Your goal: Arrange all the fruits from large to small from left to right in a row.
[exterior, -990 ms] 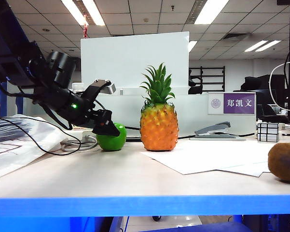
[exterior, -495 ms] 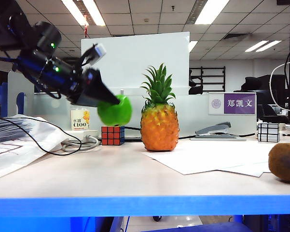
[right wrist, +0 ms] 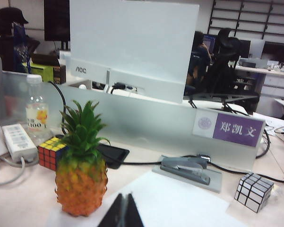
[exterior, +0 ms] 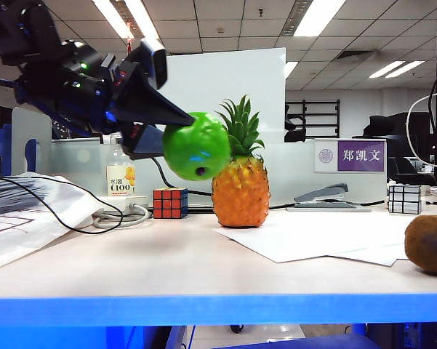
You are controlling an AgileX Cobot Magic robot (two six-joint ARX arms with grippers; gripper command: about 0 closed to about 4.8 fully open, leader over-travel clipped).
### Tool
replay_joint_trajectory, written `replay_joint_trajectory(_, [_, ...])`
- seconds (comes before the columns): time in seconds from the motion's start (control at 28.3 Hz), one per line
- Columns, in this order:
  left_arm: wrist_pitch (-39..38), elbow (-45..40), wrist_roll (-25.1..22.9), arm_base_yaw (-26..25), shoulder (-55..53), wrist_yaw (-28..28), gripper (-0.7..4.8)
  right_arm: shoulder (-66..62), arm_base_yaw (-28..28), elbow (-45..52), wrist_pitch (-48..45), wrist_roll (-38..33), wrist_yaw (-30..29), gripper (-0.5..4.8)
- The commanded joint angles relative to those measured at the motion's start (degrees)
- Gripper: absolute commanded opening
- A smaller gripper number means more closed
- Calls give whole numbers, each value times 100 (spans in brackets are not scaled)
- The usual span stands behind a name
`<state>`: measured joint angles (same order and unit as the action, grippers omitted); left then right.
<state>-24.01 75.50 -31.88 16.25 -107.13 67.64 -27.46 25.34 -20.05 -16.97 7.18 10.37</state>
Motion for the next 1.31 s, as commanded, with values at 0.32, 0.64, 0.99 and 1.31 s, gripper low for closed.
replay_joint_trajectory(0.32, [114,4,-629,1414,-9,-551,-5,46,9,-22,-61,-103,-17,-1])
replay_joint_trajectory(0.64, [1012,4,-490,2315,-313,-1611,-5,149,11,-22,85,-103,-20,-1])
replay_joint_trajectory(0.99, [1991,4,-208,2474,-811,-2549,-5,258,9,-22,133,-101,-17,-1])
replay_joint_trajectory(1.31, [2041,4,-247,2632,-957,-2636,-5,254,9,-22,129,-98,4,-1])
